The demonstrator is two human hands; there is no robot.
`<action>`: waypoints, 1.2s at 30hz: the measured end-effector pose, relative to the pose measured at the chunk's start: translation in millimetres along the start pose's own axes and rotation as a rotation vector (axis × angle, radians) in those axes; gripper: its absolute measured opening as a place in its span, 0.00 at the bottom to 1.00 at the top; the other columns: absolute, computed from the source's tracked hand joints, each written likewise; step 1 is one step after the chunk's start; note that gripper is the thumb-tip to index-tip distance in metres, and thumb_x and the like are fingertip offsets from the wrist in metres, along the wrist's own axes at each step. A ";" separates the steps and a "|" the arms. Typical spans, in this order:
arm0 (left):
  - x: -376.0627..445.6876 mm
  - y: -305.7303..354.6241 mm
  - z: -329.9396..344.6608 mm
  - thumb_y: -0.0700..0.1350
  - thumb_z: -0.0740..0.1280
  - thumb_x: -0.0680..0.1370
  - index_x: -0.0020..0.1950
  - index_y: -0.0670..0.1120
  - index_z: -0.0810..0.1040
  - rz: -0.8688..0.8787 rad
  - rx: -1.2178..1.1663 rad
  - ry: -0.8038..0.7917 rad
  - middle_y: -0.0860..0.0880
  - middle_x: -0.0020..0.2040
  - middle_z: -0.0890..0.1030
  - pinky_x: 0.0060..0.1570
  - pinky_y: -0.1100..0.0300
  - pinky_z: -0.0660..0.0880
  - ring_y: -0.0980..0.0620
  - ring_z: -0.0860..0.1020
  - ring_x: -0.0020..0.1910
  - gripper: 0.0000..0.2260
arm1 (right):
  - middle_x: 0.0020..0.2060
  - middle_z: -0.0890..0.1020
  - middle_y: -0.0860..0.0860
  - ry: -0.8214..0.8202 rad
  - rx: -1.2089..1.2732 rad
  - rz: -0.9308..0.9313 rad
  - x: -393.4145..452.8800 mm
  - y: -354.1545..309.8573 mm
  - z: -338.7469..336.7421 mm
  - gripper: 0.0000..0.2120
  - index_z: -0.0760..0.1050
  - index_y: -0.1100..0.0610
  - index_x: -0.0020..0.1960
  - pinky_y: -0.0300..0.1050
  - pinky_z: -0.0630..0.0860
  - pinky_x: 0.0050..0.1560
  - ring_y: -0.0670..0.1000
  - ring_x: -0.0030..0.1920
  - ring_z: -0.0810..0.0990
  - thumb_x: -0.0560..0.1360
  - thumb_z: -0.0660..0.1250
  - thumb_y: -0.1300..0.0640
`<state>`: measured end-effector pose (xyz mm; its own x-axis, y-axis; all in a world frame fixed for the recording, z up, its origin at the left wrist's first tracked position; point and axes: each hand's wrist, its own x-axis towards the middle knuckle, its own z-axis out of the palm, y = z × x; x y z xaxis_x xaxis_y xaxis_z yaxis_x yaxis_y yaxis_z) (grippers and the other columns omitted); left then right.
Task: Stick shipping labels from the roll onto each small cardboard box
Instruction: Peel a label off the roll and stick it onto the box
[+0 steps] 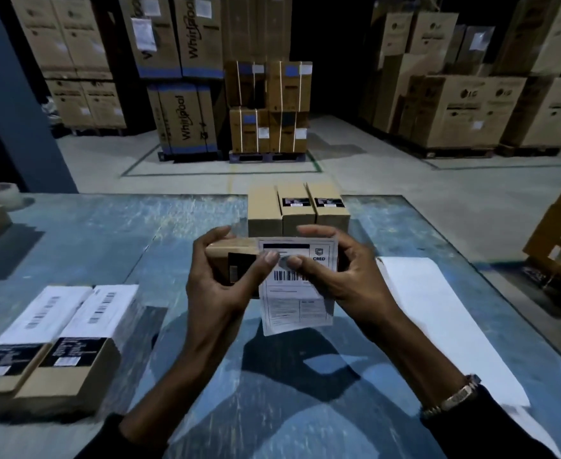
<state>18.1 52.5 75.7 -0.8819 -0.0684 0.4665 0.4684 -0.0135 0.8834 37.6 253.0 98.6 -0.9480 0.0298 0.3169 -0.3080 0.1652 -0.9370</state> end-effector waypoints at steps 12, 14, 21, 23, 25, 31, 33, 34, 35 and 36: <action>-18.1 20.7 9.1 0.51 0.84 0.68 0.69 0.47 0.72 -0.085 -0.106 0.155 0.57 0.51 0.84 0.54 0.36 0.84 0.50 0.86 0.53 0.35 | 0.49 0.83 0.26 0.059 0.019 -0.167 -17.5 -8.4 21.5 0.23 0.75 0.54 0.72 0.27 0.77 0.49 0.31 0.53 0.82 0.78 0.73 0.55; -20.2 21.3 10.2 0.53 0.85 0.67 0.72 0.51 0.70 -0.113 -0.102 0.152 0.60 0.55 0.84 0.57 0.43 0.85 0.54 0.85 0.56 0.39 | 0.50 0.82 0.25 0.074 0.016 -0.201 -19.4 -10.6 23.2 0.24 0.74 0.55 0.72 0.28 0.78 0.49 0.31 0.54 0.82 0.77 0.72 0.53; -22.6 17.6 12.9 0.59 0.83 0.61 0.72 0.53 0.72 -0.226 -0.187 0.188 0.51 0.58 0.86 0.59 0.41 0.84 0.51 0.86 0.58 0.42 | 0.52 0.81 0.30 0.150 -0.039 -0.264 -24.6 -9.9 31.0 0.25 0.73 0.52 0.73 0.36 0.82 0.46 0.40 0.52 0.84 0.78 0.73 0.51; -24.3 17.1 14.0 0.58 0.84 0.61 0.69 0.54 0.73 -0.238 -0.210 0.209 0.52 0.57 0.86 0.58 0.43 0.85 0.51 0.86 0.57 0.39 | 0.54 0.81 0.35 0.161 -0.032 -0.252 -24.7 -7.5 33.7 0.24 0.73 0.50 0.73 0.40 0.84 0.44 0.43 0.52 0.85 0.78 0.73 0.49; -25.9 18.3 15.2 0.57 0.85 0.61 0.68 0.55 0.73 -0.249 -0.242 0.224 0.55 0.56 0.86 0.57 0.46 0.85 0.52 0.86 0.57 0.39 | 0.56 0.81 0.36 0.172 -0.027 -0.253 -25.2 -5.2 35.8 0.24 0.74 0.50 0.72 0.42 0.85 0.44 0.44 0.53 0.85 0.78 0.72 0.46; -29.7 16.5 17.0 0.50 0.87 0.63 0.68 0.55 0.74 -0.266 -0.298 0.295 0.48 0.60 0.84 0.57 0.47 0.84 0.47 0.86 0.59 0.37 | 0.58 0.81 0.38 0.215 -0.044 -0.232 -23.5 2.6 38.9 0.22 0.77 0.48 0.69 0.43 0.82 0.46 0.50 0.53 0.85 0.77 0.67 0.43; -29.8 15.9 16.7 0.51 0.86 0.65 0.70 0.54 0.74 -0.263 -0.304 0.312 0.47 0.61 0.84 0.57 0.47 0.84 0.46 0.85 0.59 0.37 | 0.58 0.82 0.40 0.215 -0.051 -0.224 -22.7 4.7 40.1 0.21 0.77 0.49 0.68 0.41 0.81 0.45 0.49 0.54 0.85 0.78 0.66 0.43; -29.7 16.4 17.0 0.51 0.83 0.65 0.70 0.53 0.73 -0.265 -0.300 0.322 0.46 0.61 0.84 0.58 0.45 0.84 0.46 0.86 0.59 0.36 | 0.58 0.82 0.42 0.208 -0.053 -0.221 -22.7 5.3 40.4 0.21 0.77 0.50 0.68 0.38 0.80 0.44 0.49 0.53 0.85 0.78 0.64 0.43; -29.2 16.5 16.9 0.52 0.81 0.66 0.70 0.53 0.73 -0.272 -0.293 0.335 0.46 0.61 0.84 0.58 0.43 0.84 0.47 0.86 0.58 0.35 | 0.57 0.83 0.45 0.198 -0.055 -0.215 -22.5 5.7 40.4 0.20 0.77 0.50 0.68 0.36 0.78 0.43 0.48 0.52 0.84 0.79 0.63 0.44; -28.6 16.9 16.8 0.51 0.80 0.67 0.70 0.53 0.74 -0.279 -0.287 0.346 0.47 0.61 0.84 0.59 0.41 0.84 0.48 0.86 0.58 0.33 | 0.55 0.83 0.46 0.187 -0.054 -0.207 -22.2 6.4 40.0 0.19 0.77 0.50 0.68 0.35 0.77 0.42 0.47 0.50 0.84 0.81 0.60 0.46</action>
<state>50.4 71.0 78.0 -0.9285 -0.3475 0.1308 0.2570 -0.3471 0.9020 53.5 214.0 79.7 -0.8326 0.1706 0.5269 -0.4837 0.2392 -0.8419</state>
